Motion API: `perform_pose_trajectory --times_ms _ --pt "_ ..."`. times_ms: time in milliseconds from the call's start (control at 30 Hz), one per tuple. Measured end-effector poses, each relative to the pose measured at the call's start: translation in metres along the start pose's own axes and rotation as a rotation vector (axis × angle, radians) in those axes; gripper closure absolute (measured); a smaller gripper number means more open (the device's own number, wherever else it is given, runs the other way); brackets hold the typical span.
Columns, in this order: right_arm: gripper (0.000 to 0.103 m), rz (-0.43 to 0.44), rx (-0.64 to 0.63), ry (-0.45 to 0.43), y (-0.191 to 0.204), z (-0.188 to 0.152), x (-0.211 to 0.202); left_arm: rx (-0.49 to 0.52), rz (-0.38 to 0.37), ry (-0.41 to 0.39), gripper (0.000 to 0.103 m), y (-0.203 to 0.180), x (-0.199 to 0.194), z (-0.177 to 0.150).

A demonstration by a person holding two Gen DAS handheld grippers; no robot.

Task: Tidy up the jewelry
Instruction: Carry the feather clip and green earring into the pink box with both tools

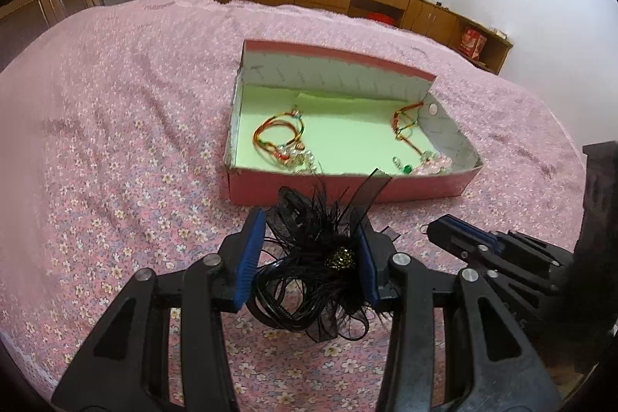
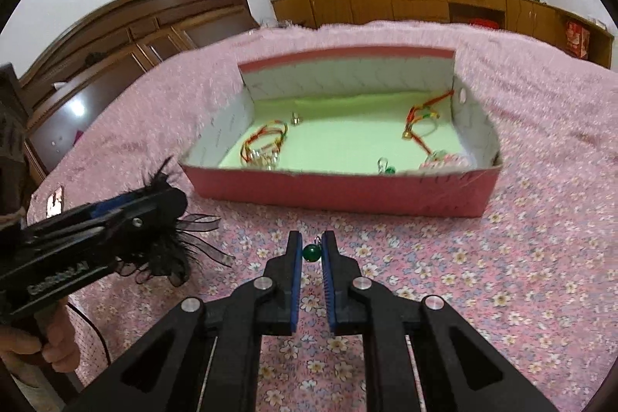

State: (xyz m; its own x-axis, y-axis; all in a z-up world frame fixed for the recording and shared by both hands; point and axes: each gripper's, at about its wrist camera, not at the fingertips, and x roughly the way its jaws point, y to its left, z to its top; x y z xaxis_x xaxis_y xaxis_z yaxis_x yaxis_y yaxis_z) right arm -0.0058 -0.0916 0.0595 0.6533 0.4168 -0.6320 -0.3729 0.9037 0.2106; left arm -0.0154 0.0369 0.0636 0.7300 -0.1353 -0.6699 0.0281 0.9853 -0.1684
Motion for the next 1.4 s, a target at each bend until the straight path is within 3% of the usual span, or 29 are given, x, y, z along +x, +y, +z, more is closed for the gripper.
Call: perform_pose_trajectory --times_ms 433,967,1400 --pt "0.092 -0.017 -0.002 -0.126 -0.007 0.015 -0.033 0.028 -0.029 -0.109 0.066 -0.019 -0.011 0.015" --pt "0.092 -0.067 -0.017 -0.227 -0.025 0.048 -0.023 0.032 -0.053 -0.227 0.066 -0.031 0.011 0.045" --pt "0.092 -0.094 -0.006 -0.201 -0.046 0.07 0.018 0.026 -0.042 -0.221 0.066 -0.03 0.048 0.06"
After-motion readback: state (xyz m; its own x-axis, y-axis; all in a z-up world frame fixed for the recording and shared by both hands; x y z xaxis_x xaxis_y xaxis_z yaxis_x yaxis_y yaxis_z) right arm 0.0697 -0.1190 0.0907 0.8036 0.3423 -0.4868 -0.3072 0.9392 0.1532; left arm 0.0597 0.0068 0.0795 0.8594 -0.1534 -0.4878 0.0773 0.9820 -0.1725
